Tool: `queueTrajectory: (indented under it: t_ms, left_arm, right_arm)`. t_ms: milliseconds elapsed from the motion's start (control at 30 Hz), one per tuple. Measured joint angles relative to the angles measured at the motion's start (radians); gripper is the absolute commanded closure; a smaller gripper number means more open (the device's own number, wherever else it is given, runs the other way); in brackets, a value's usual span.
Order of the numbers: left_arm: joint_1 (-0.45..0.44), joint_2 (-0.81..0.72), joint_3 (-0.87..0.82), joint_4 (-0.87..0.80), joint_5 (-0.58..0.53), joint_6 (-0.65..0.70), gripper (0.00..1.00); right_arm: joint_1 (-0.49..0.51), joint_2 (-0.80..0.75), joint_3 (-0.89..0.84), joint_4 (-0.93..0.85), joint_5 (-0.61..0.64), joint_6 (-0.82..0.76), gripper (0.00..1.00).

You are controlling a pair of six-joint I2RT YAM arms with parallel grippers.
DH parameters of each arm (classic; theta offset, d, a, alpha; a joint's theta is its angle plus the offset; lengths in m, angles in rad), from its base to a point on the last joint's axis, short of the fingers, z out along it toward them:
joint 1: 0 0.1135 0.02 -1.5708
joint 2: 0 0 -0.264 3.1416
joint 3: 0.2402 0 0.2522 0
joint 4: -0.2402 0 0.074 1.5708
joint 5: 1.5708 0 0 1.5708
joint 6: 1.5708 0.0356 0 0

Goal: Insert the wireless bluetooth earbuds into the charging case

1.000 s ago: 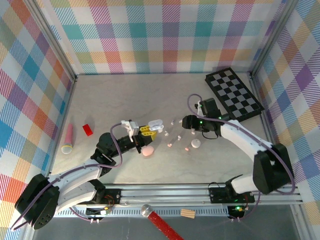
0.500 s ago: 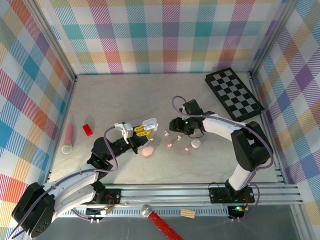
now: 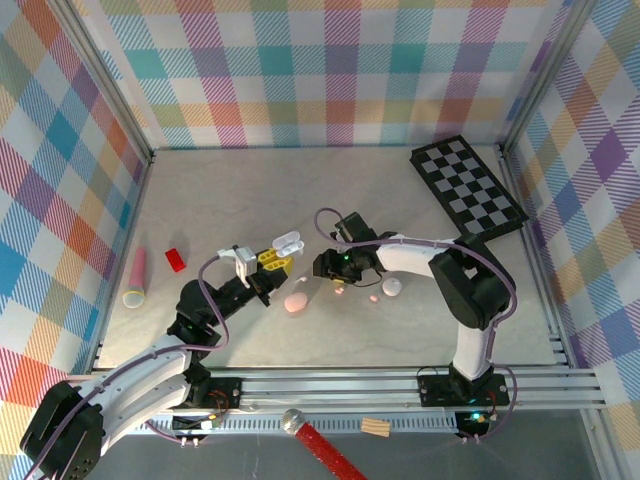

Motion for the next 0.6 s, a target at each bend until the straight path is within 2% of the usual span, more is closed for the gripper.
queueTrajectory:
  t_ms: [600]
  left_arm:
    - [0.0,0.035,0.0,-0.02,0.022,0.01,1.0]
  right_arm:
    - [-0.064,0.063,0.119,-0.024,0.078,-0.032,0.46]
